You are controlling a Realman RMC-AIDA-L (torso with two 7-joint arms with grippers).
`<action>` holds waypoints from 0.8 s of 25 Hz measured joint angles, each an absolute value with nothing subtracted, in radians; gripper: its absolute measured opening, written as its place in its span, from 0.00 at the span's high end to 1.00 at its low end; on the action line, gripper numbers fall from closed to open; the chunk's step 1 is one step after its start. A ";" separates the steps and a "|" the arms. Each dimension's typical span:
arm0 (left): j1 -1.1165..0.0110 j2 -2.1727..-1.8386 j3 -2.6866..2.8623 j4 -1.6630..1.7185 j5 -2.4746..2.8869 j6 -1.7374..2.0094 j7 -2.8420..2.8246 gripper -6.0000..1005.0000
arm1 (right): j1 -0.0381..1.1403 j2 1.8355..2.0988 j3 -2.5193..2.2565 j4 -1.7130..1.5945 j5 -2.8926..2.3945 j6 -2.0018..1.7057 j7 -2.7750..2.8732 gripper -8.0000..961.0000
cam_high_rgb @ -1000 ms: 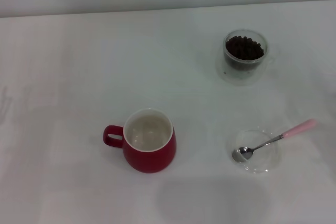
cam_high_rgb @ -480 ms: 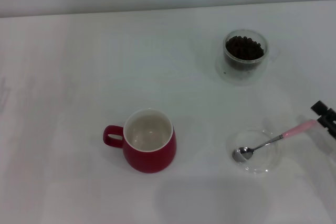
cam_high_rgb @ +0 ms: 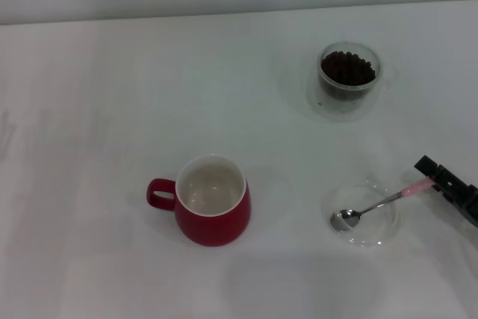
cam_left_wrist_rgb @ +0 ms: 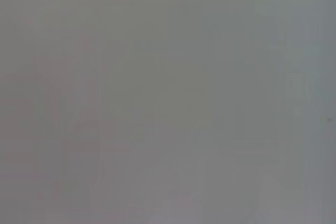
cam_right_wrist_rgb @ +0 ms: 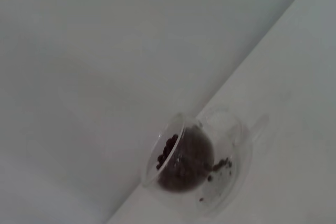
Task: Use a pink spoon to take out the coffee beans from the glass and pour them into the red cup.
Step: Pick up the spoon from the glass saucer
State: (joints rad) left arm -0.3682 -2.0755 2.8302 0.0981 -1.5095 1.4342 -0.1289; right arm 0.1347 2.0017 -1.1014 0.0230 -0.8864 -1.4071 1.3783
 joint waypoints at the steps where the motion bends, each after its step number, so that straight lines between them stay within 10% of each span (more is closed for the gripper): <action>1: -0.368 -2.076 2.830 0.099 -1.509 1.434 -0.129 0.11 | 0.135 2.002 -1.102 0.023 -0.891 -1.408 1.378 0.09; 20: -0.359 -2.080 2.830 0.102 -1.509 1.442 -0.129 0.11 | 0.133 2.005 -1.128 0.025 -0.891 -1.432 1.381 0.44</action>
State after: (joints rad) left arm -0.3586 -2.0801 2.8302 0.1022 -1.5094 1.4423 -0.1288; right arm 0.1326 2.0051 -1.1282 0.0245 -0.8911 -1.4323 1.3806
